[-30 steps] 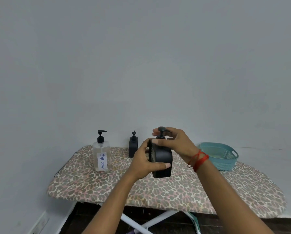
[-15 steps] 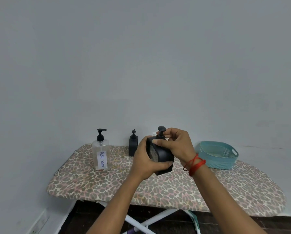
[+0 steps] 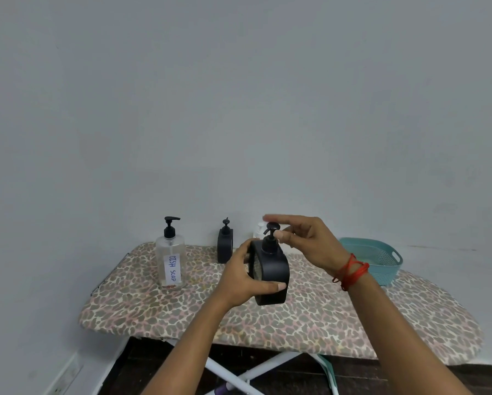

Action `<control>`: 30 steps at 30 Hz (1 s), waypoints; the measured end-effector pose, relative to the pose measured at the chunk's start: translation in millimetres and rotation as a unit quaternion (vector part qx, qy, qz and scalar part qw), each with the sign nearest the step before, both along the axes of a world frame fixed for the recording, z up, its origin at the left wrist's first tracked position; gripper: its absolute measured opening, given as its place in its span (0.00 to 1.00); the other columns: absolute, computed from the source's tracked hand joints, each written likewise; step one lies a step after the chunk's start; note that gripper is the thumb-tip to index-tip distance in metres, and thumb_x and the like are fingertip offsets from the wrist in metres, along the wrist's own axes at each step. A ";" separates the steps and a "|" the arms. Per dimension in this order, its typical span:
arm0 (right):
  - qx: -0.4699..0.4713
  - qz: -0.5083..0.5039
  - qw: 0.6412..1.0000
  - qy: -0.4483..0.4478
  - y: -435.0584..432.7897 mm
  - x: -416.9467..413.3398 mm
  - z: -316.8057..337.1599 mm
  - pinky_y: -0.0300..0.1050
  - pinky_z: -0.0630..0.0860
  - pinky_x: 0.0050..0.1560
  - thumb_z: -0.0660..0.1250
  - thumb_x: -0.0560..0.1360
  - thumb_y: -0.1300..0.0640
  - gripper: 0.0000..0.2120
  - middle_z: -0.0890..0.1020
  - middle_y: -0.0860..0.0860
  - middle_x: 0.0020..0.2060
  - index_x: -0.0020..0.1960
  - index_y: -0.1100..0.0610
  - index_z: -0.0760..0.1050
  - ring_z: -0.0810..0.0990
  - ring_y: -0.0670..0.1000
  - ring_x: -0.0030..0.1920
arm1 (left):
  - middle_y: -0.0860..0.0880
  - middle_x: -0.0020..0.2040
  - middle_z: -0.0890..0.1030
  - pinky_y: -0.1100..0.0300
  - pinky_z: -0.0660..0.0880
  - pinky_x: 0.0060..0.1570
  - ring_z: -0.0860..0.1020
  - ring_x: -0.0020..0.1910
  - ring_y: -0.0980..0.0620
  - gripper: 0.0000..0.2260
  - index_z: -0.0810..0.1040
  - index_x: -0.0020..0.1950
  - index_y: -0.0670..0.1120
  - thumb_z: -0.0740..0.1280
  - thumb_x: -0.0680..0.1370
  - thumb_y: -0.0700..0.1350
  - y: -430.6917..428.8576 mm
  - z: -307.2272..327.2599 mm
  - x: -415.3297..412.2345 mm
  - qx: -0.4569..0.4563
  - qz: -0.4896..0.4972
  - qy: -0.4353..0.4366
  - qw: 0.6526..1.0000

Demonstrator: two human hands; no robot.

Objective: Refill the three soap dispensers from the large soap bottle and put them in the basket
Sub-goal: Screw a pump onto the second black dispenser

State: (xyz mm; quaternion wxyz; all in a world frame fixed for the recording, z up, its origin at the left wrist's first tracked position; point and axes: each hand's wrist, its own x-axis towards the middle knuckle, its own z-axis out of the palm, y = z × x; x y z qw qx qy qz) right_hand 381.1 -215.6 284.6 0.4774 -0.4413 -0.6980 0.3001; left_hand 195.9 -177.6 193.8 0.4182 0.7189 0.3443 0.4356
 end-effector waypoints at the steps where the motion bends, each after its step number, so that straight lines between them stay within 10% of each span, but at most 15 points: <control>1: 0.008 -0.005 1.000 -0.019 0.2 -0.3 1.7 0.38 0.78 0.51 0.69 0.77 0.61 0.16 0.85 0.54 0.54 0.64 0.58 0.79 0.83 0.44 0.50 | 0.63 0.58 0.80 0.61 0.79 0.53 0.77 0.58 0.64 0.37 0.73 0.65 0.61 0.85 0.60 0.53 0.0 -0.8 0.4 0.000 0.000 0.004 1.000; 5: 0.050 -0.079 0.995 -0.028 7.3 -3.4 -1.9 0.47 0.79 0.44 0.75 0.73 0.57 0.08 0.86 0.48 0.41 0.52 0.53 0.85 0.82 0.52 0.40 | 0.60 0.58 0.80 0.66 0.78 0.50 0.77 0.56 0.68 0.37 0.72 0.65 0.59 0.86 0.62 0.46 -1.6 -3.4 6.1 0.007 0.001 -0.002 1.000; 12: 0.121 -0.263 0.957 0.024 6.3 -32.8 -16.7 0.29 0.69 0.36 0.83 0.63 0.52 0.16 0.82 0.44 0.33 0.39 0.56 0.77 0.77 0.39 0.34 | 0.57 0.59 0.80 0.60 0.79 0.57 0.80 0.59 0.56 0.38 0.71 0.65 0.57 0.85 0.59 0.53 -0.5 -10.7 19.4 0.051 0.058 -0.020 0.997; 22: -0.067 -0.250 0.956 -0.139 5.0 -16.8 -29.6 0.36 0.76 0.45 0.77 0.63 0.35 0.32 0.81 0.43 0.52 0.61 0.50 0.76 0.80 0.43 0.46 | 0.56 0.56 0.82 0.68 0.77 0.49 0.81 0.55 0.62 0.35 0.72 0.61 0.59 0.85 0.62 0.40 2.9 -14.7 20.9 0.028 0.056 -0.057 0.996; 30: -0.115 -0.267 0.922 -0.257 8.8 -13.1 -30.0 0.45 0.81 0.38 0.75 0.64 0.41 0.17 0.83 0.49 0.33 0.42 0.54 0.83 0.82 0.48 0.35 | 0.51 0.60 0.83 0.44 0.80 0.60 0.82 0.60 0.49 0.38 0.73 0.67 0.50 0.85 0.62 0.47 9.4 -25.7 44.4 0.024 0.043 -0.066 0.997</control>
